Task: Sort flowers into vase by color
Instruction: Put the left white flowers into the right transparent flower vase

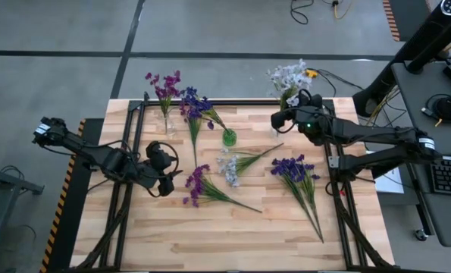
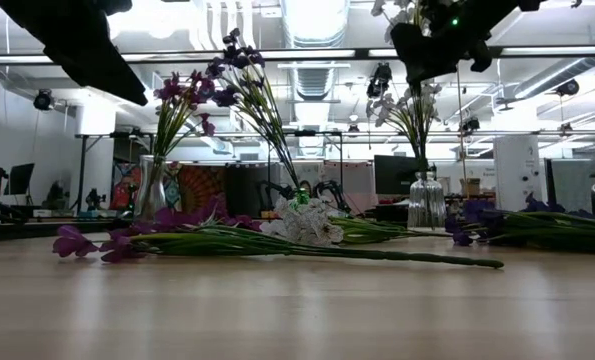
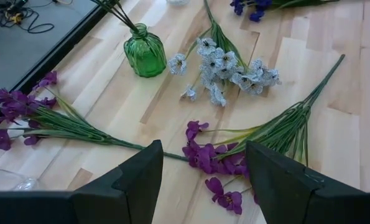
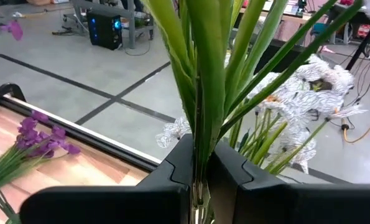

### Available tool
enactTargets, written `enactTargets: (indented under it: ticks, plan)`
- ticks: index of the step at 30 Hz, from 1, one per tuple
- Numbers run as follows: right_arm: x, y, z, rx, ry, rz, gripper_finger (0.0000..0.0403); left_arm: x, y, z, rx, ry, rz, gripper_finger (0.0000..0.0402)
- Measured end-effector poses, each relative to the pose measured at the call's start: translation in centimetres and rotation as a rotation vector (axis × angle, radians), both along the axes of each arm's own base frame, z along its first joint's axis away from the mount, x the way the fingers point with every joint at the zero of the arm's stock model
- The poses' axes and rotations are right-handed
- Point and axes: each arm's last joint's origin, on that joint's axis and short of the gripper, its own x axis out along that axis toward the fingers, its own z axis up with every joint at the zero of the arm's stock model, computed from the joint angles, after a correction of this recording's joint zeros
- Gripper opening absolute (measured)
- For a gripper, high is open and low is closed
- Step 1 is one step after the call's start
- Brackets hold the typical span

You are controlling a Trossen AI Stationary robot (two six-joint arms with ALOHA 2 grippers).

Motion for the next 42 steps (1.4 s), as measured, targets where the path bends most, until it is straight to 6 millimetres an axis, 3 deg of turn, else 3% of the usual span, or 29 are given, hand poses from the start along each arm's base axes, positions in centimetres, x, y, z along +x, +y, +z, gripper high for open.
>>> enactTargets:
  ticks: [22, 33, 42]
  plan:
    - [0.2, 0.0, -0.3, 0.010, 0.003, -0.004, 0.0030, 0.0, 0.0, 0.0, 0.000, 0.000, 0.000, 0.0210]
    - [0.2, 0.0, -0.3, 0.016, -0.005, -0.008, 0.0137, 0.0, 0.0, 0.0, 0.000, -0.001, 0.001, 0.0210]
    - [-1.0, 0.3, -0.5, 0.074, 0.020, -0.030, 0.0198, 0.0, 0.0, 0.0, -0.004, -0.003, 0.003, 0.0210]
